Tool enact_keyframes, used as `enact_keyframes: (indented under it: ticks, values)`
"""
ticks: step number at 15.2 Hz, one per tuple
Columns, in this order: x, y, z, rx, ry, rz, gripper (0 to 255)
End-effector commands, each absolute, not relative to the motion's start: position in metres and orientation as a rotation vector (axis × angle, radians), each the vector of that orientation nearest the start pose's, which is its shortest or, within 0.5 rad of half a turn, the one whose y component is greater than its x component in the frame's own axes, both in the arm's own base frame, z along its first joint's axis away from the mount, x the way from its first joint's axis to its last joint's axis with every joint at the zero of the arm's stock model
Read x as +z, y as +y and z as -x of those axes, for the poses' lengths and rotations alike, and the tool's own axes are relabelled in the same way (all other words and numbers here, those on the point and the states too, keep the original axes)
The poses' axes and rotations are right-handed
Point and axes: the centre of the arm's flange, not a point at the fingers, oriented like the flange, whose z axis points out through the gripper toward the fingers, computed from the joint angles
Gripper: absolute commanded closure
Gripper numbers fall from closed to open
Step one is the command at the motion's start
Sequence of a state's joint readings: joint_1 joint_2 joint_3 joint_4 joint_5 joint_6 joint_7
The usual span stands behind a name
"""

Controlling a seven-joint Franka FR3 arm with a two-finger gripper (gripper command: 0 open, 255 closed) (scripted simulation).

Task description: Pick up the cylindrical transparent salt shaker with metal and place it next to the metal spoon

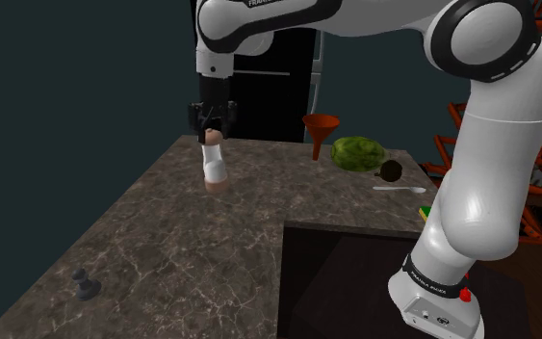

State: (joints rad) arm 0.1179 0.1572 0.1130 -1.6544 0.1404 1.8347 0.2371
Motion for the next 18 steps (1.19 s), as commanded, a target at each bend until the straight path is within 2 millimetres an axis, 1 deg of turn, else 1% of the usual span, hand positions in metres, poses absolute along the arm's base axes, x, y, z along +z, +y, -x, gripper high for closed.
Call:
enact_keyframes:
  ticks: [1,18]
  values:
    - [0.529,0.147,-0.597,0.019,0.064,2.986,255]
    - [0.619,0.147,-0.597,0.019,0.064,2.986,255]
